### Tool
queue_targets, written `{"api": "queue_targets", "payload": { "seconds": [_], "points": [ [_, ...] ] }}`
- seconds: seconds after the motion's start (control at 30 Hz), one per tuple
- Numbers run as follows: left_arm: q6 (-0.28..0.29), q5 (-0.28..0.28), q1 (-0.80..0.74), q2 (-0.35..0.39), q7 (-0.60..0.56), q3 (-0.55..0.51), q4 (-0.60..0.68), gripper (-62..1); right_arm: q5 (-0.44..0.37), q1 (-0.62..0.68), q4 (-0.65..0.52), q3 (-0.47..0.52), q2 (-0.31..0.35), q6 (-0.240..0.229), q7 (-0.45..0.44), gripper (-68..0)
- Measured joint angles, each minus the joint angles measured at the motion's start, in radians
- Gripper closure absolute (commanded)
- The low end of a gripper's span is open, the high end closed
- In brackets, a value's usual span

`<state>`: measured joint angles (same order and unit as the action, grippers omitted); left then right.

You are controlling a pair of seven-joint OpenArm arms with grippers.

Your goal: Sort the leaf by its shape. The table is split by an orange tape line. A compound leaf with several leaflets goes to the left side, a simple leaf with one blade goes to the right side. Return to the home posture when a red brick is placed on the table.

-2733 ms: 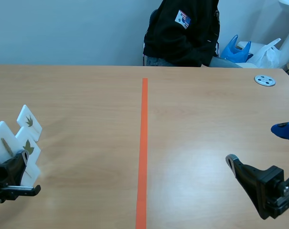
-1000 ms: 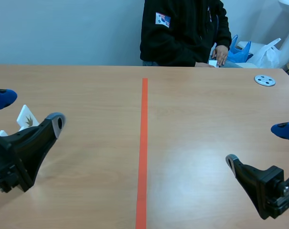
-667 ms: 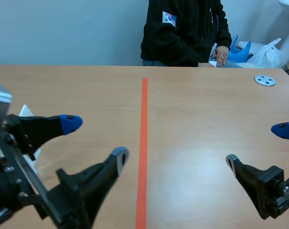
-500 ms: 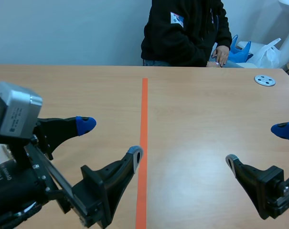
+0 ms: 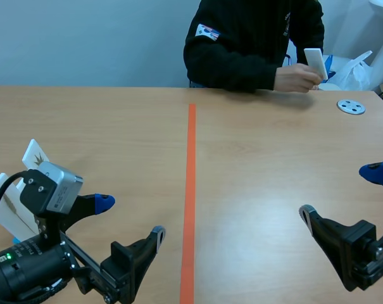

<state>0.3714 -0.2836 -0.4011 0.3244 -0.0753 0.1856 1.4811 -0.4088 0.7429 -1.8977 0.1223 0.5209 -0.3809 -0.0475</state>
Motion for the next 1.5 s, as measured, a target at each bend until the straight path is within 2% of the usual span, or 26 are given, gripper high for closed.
{"api": "queue_targets", "payload": {
  "seconds": [0.27, 0.37, 1.07, 1.3, 1.5],
  "points": [
    [0.0, -0.014, -0.001, 0.061, -0.003, -0.005, 0.009, -62.3, 0.0, 0.0, 0.0, 0.0, 0.0, 0.0, 0.0, -67.9],
    [-0.001, -0.039, -0.001, 0.061, -0.002, -0.005, 0.009, -62.3, 0.0, 0.0, 0.0, 0.0, 0.0, 0.0, 0.0, -67.9],
    [-0.001, -0.039, -0.001, 0.061, -0.003, -0.005, 0.009, -62.3, 0.009, -0.001, 0.0, 0.0, 0.0, -0.003, 0.0, -67.9],
    [-0.001, -0.039, -0.001, 0.061, -0.003, -0.005, 0.009, -62.3, 0.009, -0.093, 0.024, -0.002, 0.0, -0.103, 0.0, -67.9],
    [-0.001, -0.039, -0.001, 0.061, -0.003, -0.005, 0.009, -62.3, 0.009, -0.245, 0.152, -0.089, 0.0, -0.193, -0.001, -67.9]
  ]
}}
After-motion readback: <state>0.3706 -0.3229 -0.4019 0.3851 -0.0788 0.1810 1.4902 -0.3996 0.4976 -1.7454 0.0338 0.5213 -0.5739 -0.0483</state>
